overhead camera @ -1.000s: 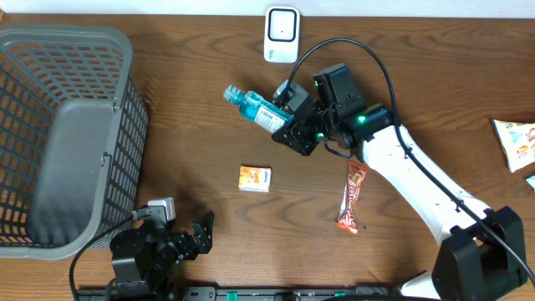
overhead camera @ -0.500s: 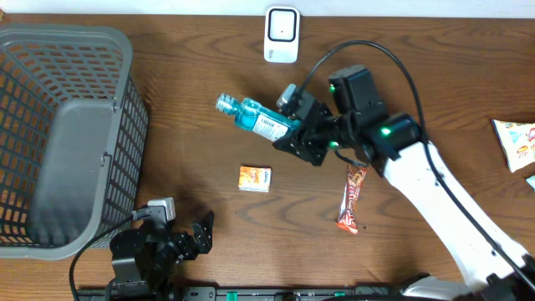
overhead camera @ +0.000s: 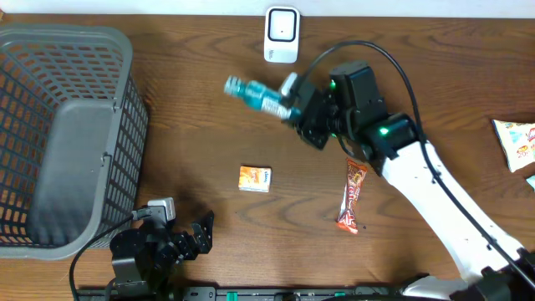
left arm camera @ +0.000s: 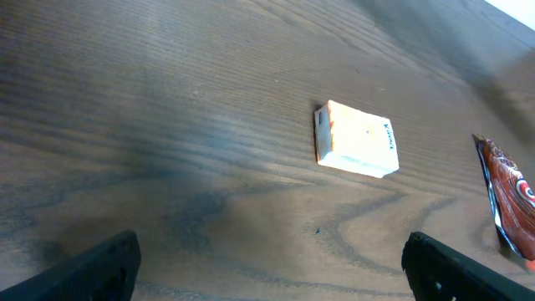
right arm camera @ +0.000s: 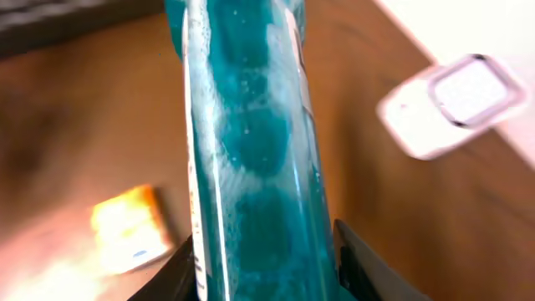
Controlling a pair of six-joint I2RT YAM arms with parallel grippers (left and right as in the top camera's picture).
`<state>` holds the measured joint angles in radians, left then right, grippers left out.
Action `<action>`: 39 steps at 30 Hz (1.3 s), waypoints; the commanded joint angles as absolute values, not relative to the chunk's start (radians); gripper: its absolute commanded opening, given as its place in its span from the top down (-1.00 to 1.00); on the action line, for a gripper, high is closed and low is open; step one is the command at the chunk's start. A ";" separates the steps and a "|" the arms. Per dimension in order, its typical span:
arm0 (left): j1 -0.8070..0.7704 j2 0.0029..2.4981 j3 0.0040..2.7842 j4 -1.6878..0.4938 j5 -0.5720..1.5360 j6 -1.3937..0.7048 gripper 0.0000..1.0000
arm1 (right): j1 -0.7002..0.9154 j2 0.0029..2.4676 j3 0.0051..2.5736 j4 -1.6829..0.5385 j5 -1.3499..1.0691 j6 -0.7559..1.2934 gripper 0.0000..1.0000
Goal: Scan the item barcode
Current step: 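Hold the bottle against the scanner with the right gripper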
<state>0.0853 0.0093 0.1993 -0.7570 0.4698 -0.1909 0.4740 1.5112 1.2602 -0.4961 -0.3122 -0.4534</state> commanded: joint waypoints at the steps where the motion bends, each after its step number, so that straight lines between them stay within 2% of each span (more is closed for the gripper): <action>1: 0.091 0.004 0.198 -0.763 0.482 -0.200 -1.00 | 0.473 1.556 1.264 -0.415 -0.049 -0.347 0.97; 9: 0.091 0.004 0.198 -0.763 0.483 -0.200 -1.00 | 0.473 1.683 1.264 -0.178 0.271 -0.345 0.97; 23: 0.091 0.004 0.198 -0.763 0.483 -0.200 -1.00 | 0.472 1.917 1.264 0.408 0.298 -0.698 0.97; 29: 0.091 0.004 0.198 -0.763 0.482 -0.200 -1.00 | 0.472 2.076 1.302 0.752 0.377 -0.832 0.97; 39: 0.091 0.004 0.198 -0.763 0.482 -0.200 -1.00 | 0.469 2.386 1.696 0.767 0.509 -1.092 0.98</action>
<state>0.0853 0.0093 0.1997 -0.7570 0.4698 -0.1909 0.4732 2.3478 1.5711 0.7403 0.4229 -0.9688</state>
